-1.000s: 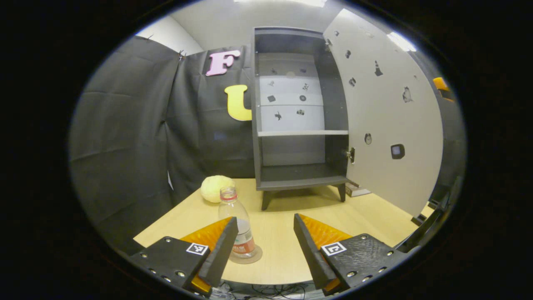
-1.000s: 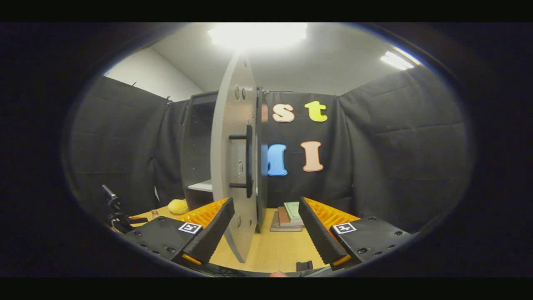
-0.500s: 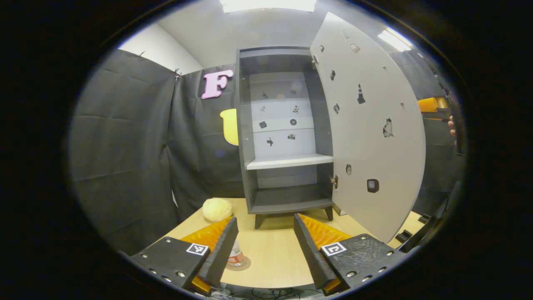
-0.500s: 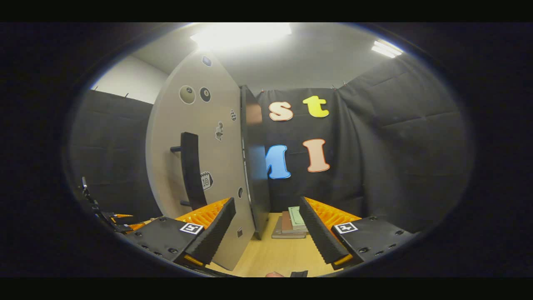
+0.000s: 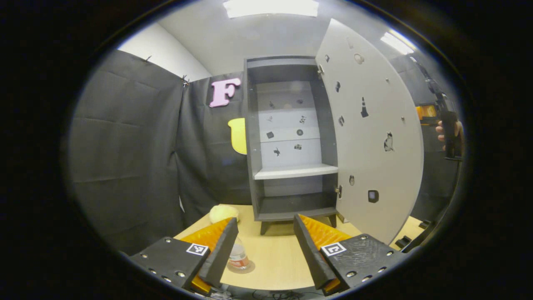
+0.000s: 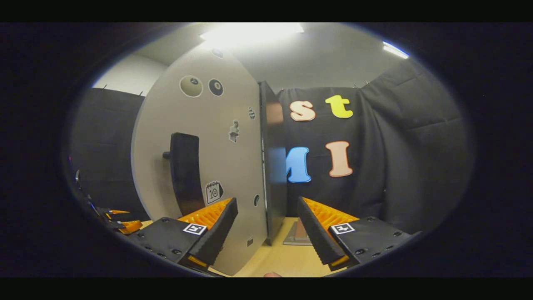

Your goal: Open the cabinet door with the right hand, grasp the bottle in the cabinet with the left hand and place it on the coaster, then close the cabinet door with the right hand.

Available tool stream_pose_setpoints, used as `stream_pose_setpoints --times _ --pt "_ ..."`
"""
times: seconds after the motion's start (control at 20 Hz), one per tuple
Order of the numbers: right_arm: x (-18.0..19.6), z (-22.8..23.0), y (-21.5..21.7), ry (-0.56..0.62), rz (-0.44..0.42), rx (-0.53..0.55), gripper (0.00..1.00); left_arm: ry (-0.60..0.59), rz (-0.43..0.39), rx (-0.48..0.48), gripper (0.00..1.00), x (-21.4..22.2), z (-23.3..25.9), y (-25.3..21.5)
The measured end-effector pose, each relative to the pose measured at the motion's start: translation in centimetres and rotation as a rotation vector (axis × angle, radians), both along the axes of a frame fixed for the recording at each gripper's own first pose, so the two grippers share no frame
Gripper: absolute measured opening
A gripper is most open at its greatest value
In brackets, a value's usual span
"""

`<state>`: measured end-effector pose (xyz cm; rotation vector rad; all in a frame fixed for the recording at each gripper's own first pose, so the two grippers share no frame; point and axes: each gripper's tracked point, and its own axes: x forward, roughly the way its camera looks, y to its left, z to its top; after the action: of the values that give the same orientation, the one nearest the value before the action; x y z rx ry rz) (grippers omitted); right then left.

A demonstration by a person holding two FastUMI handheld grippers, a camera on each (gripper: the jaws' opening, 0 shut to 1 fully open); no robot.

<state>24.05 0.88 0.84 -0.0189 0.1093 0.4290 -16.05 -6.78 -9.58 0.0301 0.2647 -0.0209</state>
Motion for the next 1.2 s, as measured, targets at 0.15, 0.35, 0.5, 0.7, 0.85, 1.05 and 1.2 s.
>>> stream_pose_setpoints --times 0.15,0.35,0.5,0.7,0.85,1.05,1.2 --pt "-0.6 0.1 1.6 -0.024 0.0 -0.032 0.93 0.006 0.02 -0.009 0.81 -0.3 -0.3 1.6" --pt "-1.2 0.4 4.4 -0.023 0.029 -0.032 0.92 0.004 0.048 -0.015 0.82 -1.0 -0.1 4.3" --pt "-1.4 0.5 6.2 -0.023 0.046 -0.03 0.92 0.006 0.078 -0.017 0.83 -1.7 -0.1 6.8" --pt "-0.1 0.3 8.1 -0.022 0.068 -0.017 0.92 0.015 0.13 -0.038 0.8 -2.8 -0.5 10.0" --pt "0.7 0.1 9.6 -0.015 0.071 0.002 0.92 0.019 0.165 -0.039 0.8 -3.7 -0.6 12.0" --pt "0.1 0.1 13.0 0.0 0.105 0.032 0.92 0.015 0.209 -0.021 0.8 -4.8 -0.1 14.5" --pt "1.0 -0.3 15.5 0.006 0.133 0.033 0.92 0.012 0.242 -0.017 0.8 -5.3 0.2 16.2"
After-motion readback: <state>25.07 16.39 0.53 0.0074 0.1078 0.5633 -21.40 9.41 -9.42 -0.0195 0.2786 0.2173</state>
